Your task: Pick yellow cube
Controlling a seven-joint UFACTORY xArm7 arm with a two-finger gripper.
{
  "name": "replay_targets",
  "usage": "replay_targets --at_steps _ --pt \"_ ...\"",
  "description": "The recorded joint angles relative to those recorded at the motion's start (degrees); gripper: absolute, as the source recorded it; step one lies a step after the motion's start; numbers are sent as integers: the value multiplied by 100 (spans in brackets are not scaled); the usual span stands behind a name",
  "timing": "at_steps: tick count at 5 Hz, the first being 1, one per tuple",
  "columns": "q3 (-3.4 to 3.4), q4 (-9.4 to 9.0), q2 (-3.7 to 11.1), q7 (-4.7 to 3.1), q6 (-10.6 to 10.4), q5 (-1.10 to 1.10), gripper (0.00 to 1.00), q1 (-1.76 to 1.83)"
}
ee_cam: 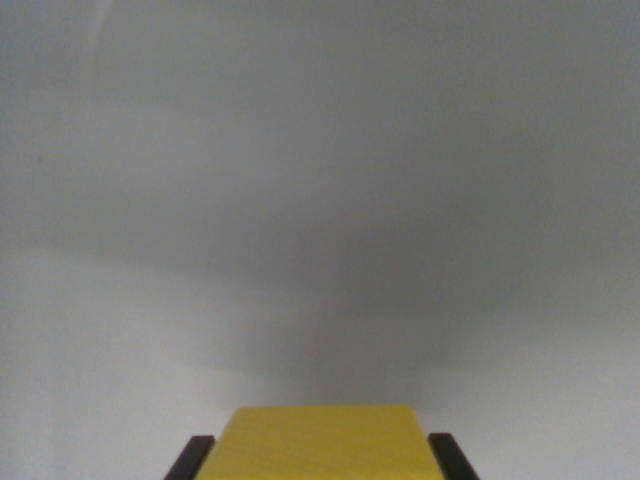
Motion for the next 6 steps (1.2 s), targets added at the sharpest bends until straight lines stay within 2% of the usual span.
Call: replay_targets --at_steps 1,2,3,4,5,6 --pt "7 128 -70 -11 197 19 100 -6" --pt "7 128 -70 -11 197 19 100 -6" --pt "15 261 -144 -22 402 39 100 -11" --pt "15 261 -144 -22 402 39 100 -11" --pt "24 411 -227 -34 634 61 100 -18" --pt "24 411 -227 -34 634 61 100 -18"
